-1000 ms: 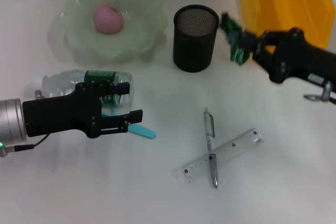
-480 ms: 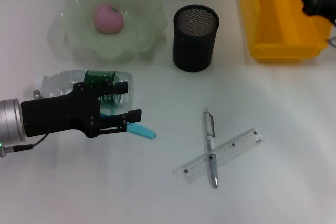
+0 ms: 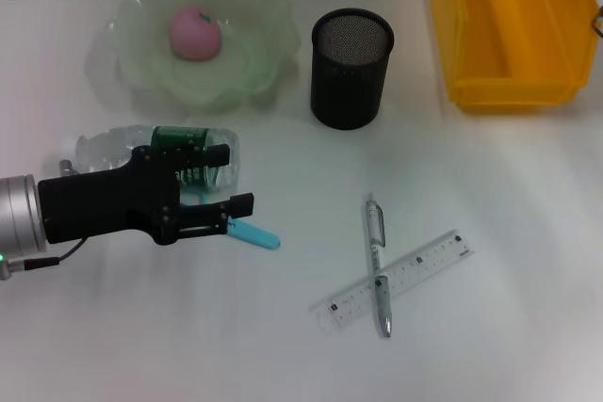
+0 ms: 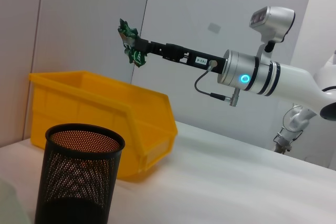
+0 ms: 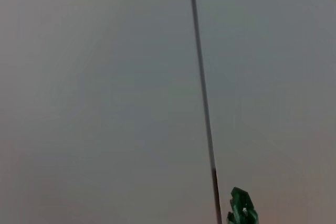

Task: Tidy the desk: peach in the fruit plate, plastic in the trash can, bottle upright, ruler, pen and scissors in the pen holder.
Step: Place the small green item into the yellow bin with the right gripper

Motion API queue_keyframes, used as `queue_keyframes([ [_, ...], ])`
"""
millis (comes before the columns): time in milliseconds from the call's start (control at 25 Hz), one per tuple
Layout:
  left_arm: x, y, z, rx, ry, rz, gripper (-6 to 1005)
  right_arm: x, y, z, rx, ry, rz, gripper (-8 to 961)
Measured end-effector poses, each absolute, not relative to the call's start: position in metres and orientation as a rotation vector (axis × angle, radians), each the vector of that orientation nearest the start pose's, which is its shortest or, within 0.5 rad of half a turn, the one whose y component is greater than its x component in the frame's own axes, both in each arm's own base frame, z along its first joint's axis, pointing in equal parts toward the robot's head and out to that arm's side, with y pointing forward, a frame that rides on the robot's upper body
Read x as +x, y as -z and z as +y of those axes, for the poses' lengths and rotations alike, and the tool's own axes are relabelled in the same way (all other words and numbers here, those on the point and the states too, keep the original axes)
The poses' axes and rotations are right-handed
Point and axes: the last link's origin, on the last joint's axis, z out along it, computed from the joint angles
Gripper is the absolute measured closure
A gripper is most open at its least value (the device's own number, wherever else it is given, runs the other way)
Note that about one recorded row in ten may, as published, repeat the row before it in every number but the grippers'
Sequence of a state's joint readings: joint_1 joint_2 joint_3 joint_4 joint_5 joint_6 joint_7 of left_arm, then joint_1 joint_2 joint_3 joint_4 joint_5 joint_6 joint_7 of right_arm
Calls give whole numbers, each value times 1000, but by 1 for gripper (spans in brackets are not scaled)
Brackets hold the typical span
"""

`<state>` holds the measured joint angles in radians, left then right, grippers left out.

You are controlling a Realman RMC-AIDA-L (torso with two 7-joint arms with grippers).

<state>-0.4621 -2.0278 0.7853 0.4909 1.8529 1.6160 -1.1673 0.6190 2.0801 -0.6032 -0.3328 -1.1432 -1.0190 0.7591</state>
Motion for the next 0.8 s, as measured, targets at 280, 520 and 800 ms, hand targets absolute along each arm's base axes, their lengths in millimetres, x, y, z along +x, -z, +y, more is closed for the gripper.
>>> queue_keyframes([
  [280,-280,9,298,-2752,826,-525,262,280,-38,415,-1778,-836,546,931],
  [520,-280,9,299,-2753,825,-520,263,279,-37,416,-1781,-837,543,917],
  [800,-280,8,300,-2752,820,-515,263,280,-39,416,-1773,-839,547,898],
])
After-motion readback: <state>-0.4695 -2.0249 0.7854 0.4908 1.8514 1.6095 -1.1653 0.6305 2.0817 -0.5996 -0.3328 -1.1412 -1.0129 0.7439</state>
